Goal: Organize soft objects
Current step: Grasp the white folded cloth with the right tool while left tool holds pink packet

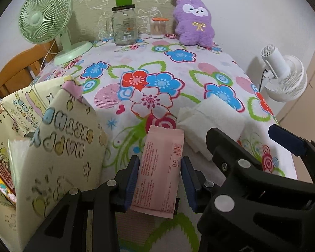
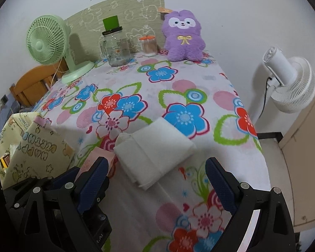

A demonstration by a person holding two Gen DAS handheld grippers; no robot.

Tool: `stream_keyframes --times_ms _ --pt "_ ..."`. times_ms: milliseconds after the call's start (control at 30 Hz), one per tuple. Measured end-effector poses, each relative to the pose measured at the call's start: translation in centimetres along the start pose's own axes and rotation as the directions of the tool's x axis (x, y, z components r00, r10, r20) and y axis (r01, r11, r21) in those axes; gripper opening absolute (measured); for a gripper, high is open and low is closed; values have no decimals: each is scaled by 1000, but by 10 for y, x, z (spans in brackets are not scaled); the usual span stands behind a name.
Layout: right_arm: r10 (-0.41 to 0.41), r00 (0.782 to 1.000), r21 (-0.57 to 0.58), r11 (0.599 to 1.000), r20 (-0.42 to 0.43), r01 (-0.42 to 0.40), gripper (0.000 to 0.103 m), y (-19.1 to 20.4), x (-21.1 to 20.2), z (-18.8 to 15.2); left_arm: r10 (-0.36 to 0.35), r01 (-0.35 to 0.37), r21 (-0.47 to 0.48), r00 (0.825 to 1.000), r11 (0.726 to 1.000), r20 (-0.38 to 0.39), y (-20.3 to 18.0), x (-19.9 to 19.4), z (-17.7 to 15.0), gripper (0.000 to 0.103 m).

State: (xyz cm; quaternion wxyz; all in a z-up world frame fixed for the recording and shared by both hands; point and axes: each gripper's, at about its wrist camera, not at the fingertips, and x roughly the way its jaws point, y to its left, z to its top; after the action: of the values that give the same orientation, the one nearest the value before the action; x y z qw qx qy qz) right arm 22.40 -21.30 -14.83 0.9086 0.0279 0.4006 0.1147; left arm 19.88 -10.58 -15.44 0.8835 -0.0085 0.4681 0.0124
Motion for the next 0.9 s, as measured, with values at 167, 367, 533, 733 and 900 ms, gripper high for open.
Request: stream_keyframes --times_ms 167,367,533,733,900 --pt "15 1000 -4 1000 -10 -15 96 -2 11 8 12 -12 -11 1000 1000 -3 1 8 8 41" --pt "10 1000 -15 1000 -23 -10 96 -1 25 13 23 -23 -17 1000 1000 -17 2 18 12 41" --pt "14 998 -29 999 -61 -15 88 1 40 14 30 -30 -6 999 1000 -20 0 23 12 41" --pt "2 996 -28 1000 -86 -4 74 1 47 11 37 -37 10 999 999 -11 -1 22 11 41" --pt "-33 996 -27 999 -82 31 50 -3 44 10 41 -41 19 999 999 -11 -2 22 10 41"
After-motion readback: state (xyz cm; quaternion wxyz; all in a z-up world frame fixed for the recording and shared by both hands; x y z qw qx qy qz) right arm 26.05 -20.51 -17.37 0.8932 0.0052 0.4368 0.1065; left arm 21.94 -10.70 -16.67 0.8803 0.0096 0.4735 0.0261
